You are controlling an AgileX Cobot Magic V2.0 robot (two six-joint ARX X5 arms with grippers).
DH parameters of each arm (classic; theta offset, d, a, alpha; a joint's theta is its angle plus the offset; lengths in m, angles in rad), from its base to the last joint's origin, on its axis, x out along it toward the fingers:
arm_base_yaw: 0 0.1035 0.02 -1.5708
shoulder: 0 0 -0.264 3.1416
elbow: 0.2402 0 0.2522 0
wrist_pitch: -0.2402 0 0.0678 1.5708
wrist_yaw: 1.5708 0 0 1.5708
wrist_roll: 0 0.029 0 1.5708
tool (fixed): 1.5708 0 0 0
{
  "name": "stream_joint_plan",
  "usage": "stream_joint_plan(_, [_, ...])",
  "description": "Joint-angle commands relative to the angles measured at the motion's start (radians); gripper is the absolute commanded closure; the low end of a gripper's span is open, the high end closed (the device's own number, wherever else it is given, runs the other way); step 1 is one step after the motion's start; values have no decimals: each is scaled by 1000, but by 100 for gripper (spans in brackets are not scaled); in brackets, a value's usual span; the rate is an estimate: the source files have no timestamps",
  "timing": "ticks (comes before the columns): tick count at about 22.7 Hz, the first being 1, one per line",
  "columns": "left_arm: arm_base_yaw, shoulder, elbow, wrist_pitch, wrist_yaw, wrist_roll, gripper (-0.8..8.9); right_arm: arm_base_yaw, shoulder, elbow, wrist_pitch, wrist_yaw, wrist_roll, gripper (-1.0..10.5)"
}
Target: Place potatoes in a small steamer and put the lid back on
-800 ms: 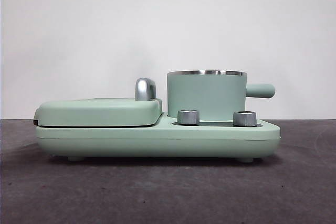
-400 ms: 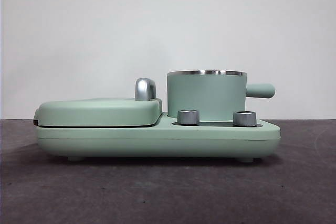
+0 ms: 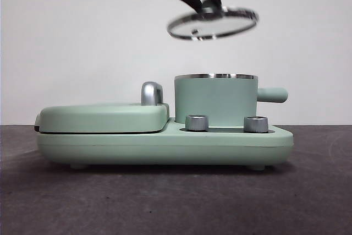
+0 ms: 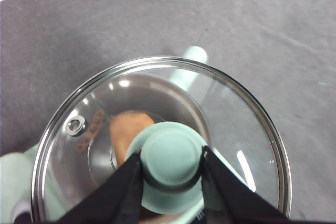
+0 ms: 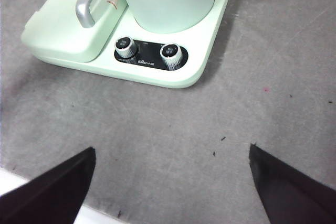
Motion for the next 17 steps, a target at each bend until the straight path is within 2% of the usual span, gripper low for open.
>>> stream_joint_plan(1, [-8, 41, 24, 66, -12, -8, 796, 8, 0, 7, 14, 0, 10, 479])
stream_joint_plan(6, [-3, 107, 25, 126, -23, -52, 796, 8, 0, 7, 19, -2, 5, 479])
stream_joint_plan(9, [3, 129, 25, 141, -75, -49, 796, 8, 0, 7, 19, -8, 5, 479])
stream_joint_plan(17, [14, 139, 25, 153, -76, -49, 797, 8, 0, 7, 19, -8, 6, 479])
